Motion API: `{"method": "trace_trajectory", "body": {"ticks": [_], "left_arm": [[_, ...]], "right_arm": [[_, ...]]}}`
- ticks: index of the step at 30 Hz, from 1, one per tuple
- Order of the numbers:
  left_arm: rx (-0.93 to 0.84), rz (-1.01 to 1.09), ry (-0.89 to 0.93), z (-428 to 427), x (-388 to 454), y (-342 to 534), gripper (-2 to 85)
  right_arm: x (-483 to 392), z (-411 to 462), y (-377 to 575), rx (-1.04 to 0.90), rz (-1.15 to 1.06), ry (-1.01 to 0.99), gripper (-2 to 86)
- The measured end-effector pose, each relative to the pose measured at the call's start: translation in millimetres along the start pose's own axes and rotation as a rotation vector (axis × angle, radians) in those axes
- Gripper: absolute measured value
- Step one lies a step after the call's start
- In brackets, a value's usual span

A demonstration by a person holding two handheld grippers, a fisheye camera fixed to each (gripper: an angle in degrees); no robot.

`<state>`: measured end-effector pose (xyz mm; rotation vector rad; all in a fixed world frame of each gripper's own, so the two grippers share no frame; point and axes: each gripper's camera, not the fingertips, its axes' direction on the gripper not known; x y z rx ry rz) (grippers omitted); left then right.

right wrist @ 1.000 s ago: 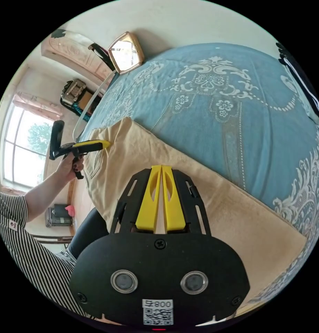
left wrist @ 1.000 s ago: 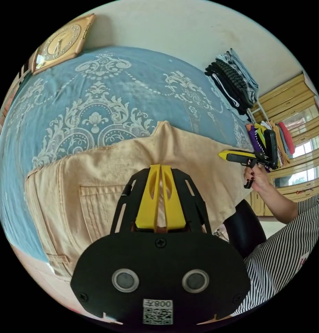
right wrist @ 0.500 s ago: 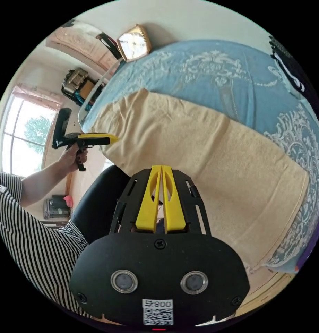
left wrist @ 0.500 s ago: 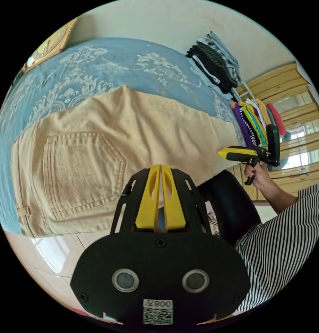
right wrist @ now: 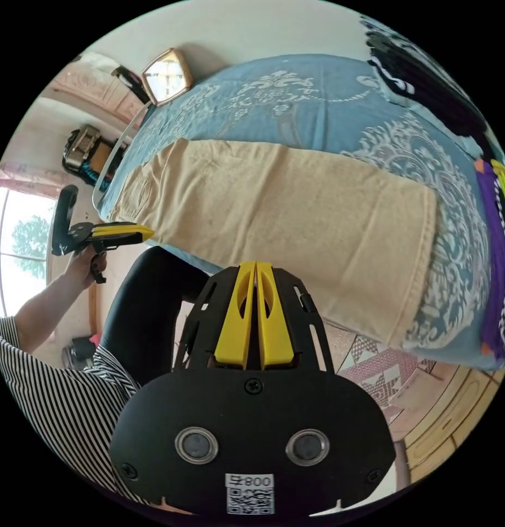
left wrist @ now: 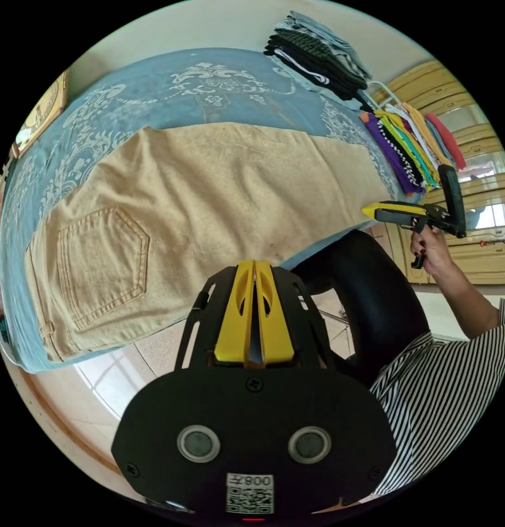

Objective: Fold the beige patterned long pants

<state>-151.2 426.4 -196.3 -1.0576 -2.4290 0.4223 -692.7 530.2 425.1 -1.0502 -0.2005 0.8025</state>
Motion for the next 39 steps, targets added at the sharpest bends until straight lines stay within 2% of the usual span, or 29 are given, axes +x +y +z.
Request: {"method": "trace_trajectory", "body": {"ticks": [7,12,22,30,35,39], "left_arm": [[0.014,0.044,0.106,-30.3,73.0,-30.4,0.1],[-0.008,0.131,0.123,-48.9,145.0,-90.7,0.3],[-0.031,0.38,0.113,-66.4,299.9,-265.5,2.8],[-0.112,0.566,0.1,-44.4,428.6,-428.5,7.6],[-0.148,0.622,0.071,-31.5,480.9,-491.2,8.8],[-0.254,0.686,0.026,-9.4,514.1,-516.8,9.3]], "right_arm": [[122.3,-49.9,110.7,0.174,0.328,-0.049,1.4],[185.6,-72.5,160.4,0.282,0.476,-0.071,5.8],[263.6,-68.4,198.6,0.287,0.532,-0.212,9.2],[307.2,-75.3,223.8,0.278,0.597,-0.297,8.4],[327.9,-82.5,233.7,0.259,0.629,-0.336,8.1],[340.0,-87.9,241.0,0.253,0.638,-0.347,7.9]]}}
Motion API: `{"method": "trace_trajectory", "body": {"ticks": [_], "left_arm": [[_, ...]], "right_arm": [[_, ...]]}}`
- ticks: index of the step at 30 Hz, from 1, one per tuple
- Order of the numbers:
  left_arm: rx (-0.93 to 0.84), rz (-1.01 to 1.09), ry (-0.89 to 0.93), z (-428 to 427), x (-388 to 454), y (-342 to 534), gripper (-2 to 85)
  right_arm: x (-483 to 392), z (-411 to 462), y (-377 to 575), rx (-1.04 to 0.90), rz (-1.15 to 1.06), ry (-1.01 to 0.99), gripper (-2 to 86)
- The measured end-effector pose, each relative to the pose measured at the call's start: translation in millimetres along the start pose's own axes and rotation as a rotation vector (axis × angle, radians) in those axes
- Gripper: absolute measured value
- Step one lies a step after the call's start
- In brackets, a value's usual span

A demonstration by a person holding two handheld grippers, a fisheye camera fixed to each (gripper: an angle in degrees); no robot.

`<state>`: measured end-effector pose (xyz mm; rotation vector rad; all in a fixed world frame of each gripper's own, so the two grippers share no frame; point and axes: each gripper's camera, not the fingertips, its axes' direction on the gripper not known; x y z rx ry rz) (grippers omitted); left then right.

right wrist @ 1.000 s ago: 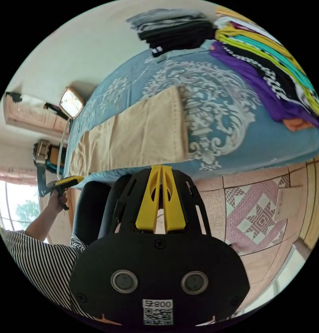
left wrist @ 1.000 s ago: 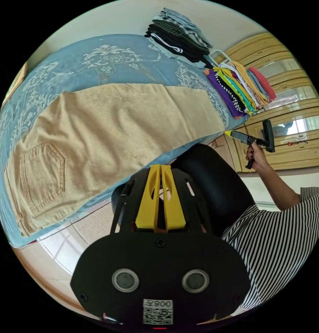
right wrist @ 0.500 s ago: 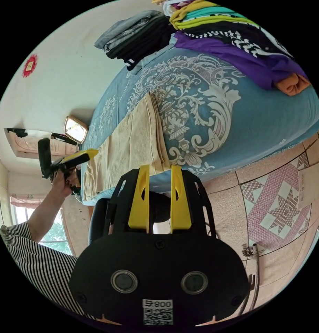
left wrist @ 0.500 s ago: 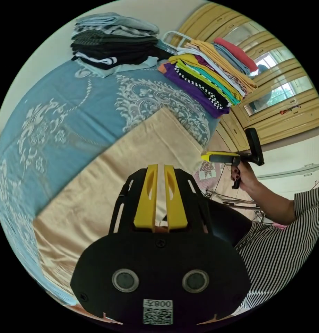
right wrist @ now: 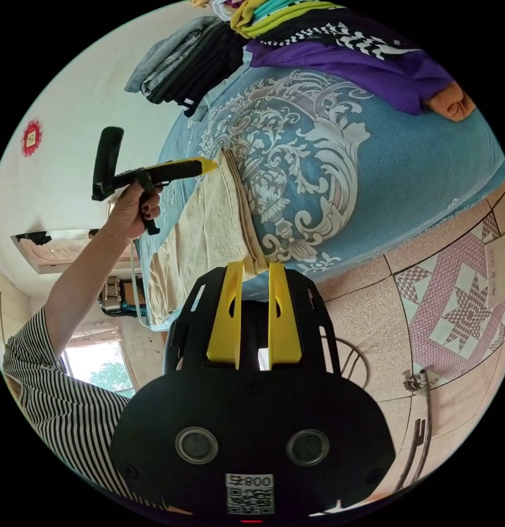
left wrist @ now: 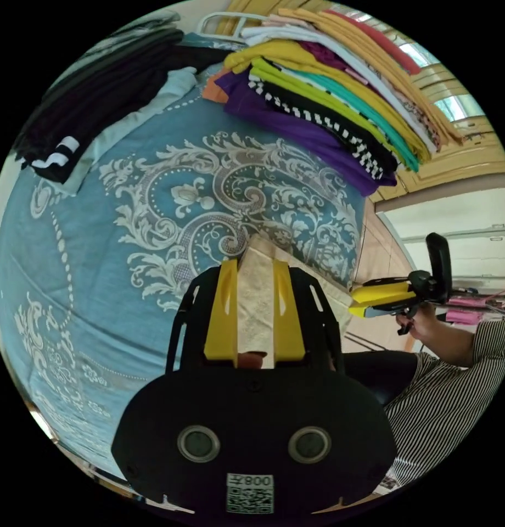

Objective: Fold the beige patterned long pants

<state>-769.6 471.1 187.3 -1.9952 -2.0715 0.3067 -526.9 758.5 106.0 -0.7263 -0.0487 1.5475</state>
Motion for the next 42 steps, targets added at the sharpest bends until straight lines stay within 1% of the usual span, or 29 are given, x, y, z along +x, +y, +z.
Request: {"method": "trace_trajectory", "body": {"ticks": [3,5,8,11,14,21,26,29,32,34,38,42], "left_arm": [[-0.002,0.077,-0.084,-6.5,17.5,-15.0,8.6],[-0.013,0.114,-0.109,-10.0,26.0,-23.7,7.6],[-0.045,0.138,-0.108,-14.6,32.7,-37.9,5.4],[-0.055,0.107,-0.07,-21.6,27.7,-45.7,3.2],[-0.039,0.07,-0.028,-32.8,22.1,-47.8,2.1],[0.024,0.066,-0.043,-77.6,20.2,-47.7,1.1],[0.122,0.066,-0.012,-94.9,15.9,-48.6,1.0],[0.061,0.062,-0.037,-72.1,11.5,-48.8,1.1],[0.066,0.077,-0.077,-63.7,8.3,-34.5,1.1],[0.087,0.09,-0.068,-67.5,1.3,-20.3,1.2],[0.162,0.107,-0.021,-88.9,-24.1,24.8,1.5],[0.256,0.117,0.0,-107.9,-48.7,83.4,1.7]], "right_arm": [[6.0,-6.3,-1.1,-0.004,0.01,-0.015,7.6],[9.3,-9.6,-1.6,-0.005,0.014,-0.027,7.4],[12.7,-14.8,-2.7,-0.014,0.015,-0.049,7.0],[11.9,-20.7,-3.5,-0.02,0.001,-0.069,6.0],[6.7,-28.2,-4.8,-0.021,-0.03,-0.091,4.7],[-13.5,-57.4,-10.5,0.043,-0.087,-0.16,3.6],[-23.2,-77.6,-15.2,0.117,-0.091,-0.12,3.6],[-25.8,-67.9,-20.1,0.081,-0.083,-0.055,3.5],[-37.6,-61.4,-20.9,0.077,-0.081,-0.035,3.4],[-54.6,-61.2,-17.9,0.093,-0.1,-0.038,3.3],[-84.2,-65.6,-12.8,0.123,-0.151,-0.079,3.4],[-131.6,-69.5,-6.4,0.155,-0.239,-0.108,3.6]]}}
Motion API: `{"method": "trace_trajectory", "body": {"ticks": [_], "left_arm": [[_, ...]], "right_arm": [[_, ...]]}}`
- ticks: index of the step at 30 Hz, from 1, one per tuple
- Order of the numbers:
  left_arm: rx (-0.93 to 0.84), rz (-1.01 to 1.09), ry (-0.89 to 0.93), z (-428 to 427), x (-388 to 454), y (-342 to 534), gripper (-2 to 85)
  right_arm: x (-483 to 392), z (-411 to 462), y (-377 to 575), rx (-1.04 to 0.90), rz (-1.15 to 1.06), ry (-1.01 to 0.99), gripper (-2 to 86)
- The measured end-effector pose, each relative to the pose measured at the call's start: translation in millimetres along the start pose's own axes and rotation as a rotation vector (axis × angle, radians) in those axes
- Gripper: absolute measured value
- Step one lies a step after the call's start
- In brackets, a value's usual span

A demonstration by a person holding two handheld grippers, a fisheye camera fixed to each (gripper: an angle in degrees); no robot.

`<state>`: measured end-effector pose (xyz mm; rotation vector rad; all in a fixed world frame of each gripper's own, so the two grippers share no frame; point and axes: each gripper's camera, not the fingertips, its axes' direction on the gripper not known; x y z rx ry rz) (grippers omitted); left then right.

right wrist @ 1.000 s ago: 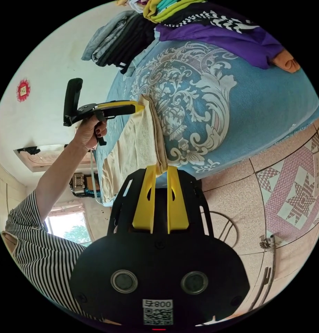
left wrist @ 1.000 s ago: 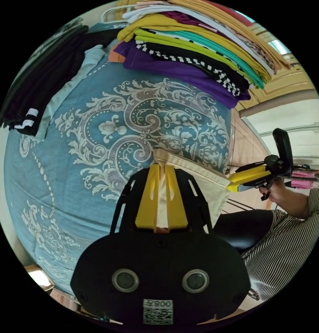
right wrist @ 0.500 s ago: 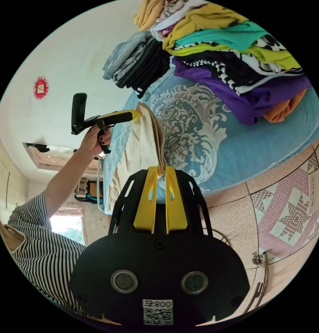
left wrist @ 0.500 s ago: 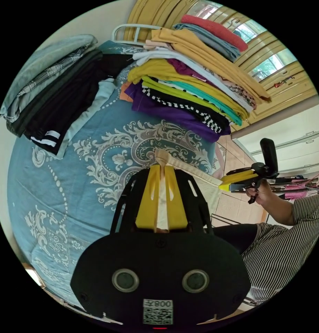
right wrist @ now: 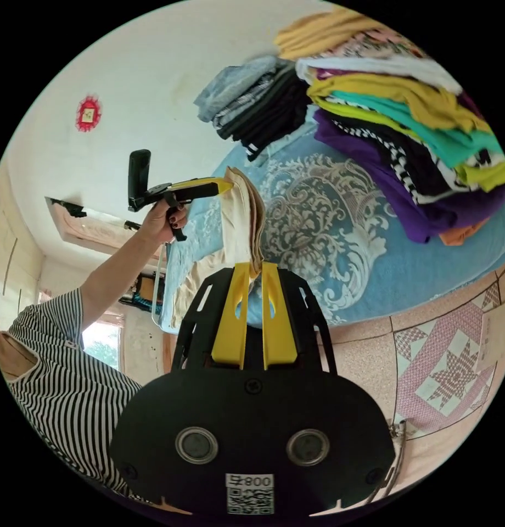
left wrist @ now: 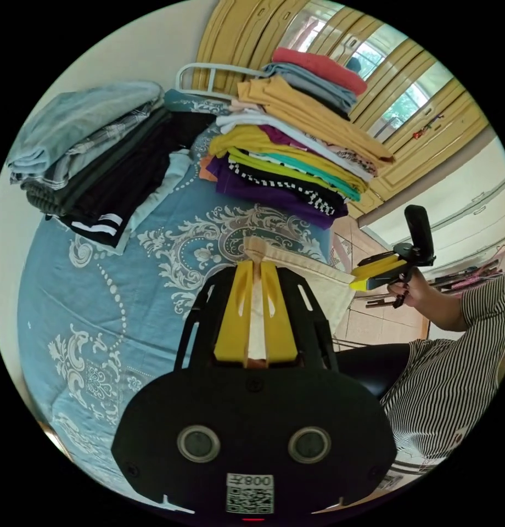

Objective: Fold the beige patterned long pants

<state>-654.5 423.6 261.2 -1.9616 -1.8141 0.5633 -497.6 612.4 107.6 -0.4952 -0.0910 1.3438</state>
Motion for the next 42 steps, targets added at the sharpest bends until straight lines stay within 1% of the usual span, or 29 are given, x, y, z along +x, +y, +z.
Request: {"method": "trace_trajectory", "body": {"ticks": [4,8,10,14,19,23,27,32,36,39,42], "left_arm": [[0.09,-0.02,0.034,-22.9,-17.5,55.5,1.9],[0.196,-0.038,0.073,-42.2,-36.3,128.9,2.2],[0.241,-0.062,0.07,-48.4,-46.2,163.1,2.3],[0.367,-0.145,0.125,-56.9,-78.8,245.9,2.5],[0.494,-0.223,0.199,-55.8,-113.0,342.7,2.7],[0.63,-0.319,0.259,-51.3,-141.6,447.9,3.0],[0.711,-0.433,0.284,-38.4,-169.1,562.0,3.6],[0.693,-0.589,0.279,-6.2,-195.4,676.3,4.9],[0.597,-0.763,0.253,31.2,-213.8,760.5,5.4],[0.551,-0.873,0.23,52.9,-215.3,809.9,4.2],[0.594,-0.879,0.247,62.7,-200.6,839.8,3.0]], "right_arm": [[-54.9,10.0,-2.7,0.026,-0.09,-0.054,3.6],[-104.9,28.1,-3.9,0.017,-0.169,-0.104,3.5],[-137.2,41.6,-4.7,0.009,-0.22,-0.109,3.4],[-181.9,64.6,-6.2,-0.007,-0.284,-0.136,3.4],[-241.0,110.1,-9.4,-0.074,-0.354,-0.186,3.3],[-282.7,149.2,-12.3,-0.134,-0.408,-0.215,3.2],[-333.8,217.1,-8.9,-0.273,-0.498,-0.249,3.2],[-374.4,304.3,0.0,-0.428,-0.561,-0.234,3.2],[-393.3,373.6,4.6,-0.538,-0.559,-0.218,3.1],[-401.3,419.6,8.7,-0.617,-0.553,-0.192,3.3],[-406.6,459.7,15.3,-0.697,-0.549,-0.166,3.4]]}}
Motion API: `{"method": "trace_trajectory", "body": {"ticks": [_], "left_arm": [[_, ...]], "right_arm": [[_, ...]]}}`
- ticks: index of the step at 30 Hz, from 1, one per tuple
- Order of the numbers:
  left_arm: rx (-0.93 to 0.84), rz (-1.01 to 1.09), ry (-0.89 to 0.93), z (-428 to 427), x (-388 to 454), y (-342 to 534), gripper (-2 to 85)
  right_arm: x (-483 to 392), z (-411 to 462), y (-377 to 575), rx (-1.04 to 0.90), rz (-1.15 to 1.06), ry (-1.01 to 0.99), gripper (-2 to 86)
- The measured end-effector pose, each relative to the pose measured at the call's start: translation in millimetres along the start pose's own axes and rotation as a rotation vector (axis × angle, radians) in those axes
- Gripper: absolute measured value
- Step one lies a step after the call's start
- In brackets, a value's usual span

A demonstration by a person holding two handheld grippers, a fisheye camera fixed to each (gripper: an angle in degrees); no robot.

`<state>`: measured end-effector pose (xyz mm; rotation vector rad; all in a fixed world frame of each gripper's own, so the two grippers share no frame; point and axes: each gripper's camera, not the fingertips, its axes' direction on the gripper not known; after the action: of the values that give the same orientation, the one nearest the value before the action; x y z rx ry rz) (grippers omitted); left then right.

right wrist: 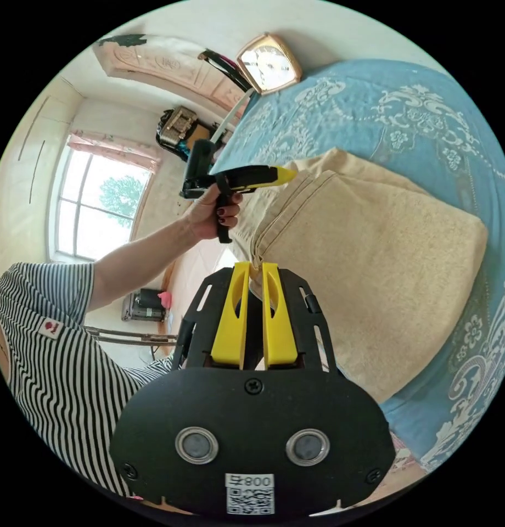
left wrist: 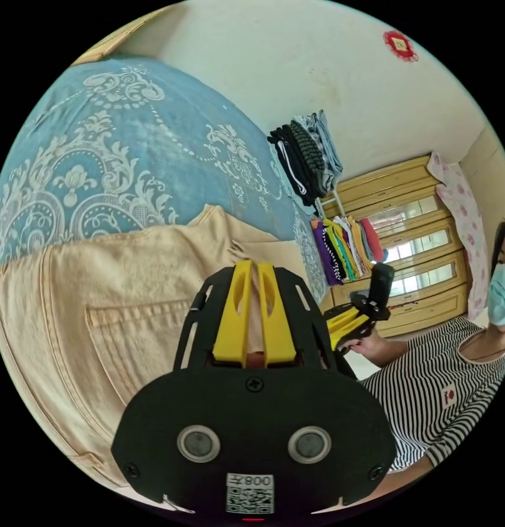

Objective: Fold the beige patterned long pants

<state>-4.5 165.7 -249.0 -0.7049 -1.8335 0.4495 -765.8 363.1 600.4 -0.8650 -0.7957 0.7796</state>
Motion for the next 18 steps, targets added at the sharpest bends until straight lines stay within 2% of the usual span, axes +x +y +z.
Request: {"method": "trace_trajectory", "body": {"ticks": [5,11,14,18], "left_arm": [[-0.035,0.072,0.014,12.6,10.4,37.4,2.2],[-0.236,0.045,-0.204,54.8,-11.4,70.4,1.1],[-0.214,0.043,-0.204,55.8,-13.8,80.0,0.6],[-0.145,0.08,-0.209,53.4,-3.2,86.9,0.3]], "right_arm": [[9.6,45.5,-26.7,-0.082,0.023,0.017,4.2],[17.6,65.4,-50.6,-0.108,0.033,-0.036,5.4],[17.2,56.3,-58.6,-0.113,0.019,-0.036,4.1],[29.8,24.0,-64.6,-0.016,0.039,0.025,1.7]]}}
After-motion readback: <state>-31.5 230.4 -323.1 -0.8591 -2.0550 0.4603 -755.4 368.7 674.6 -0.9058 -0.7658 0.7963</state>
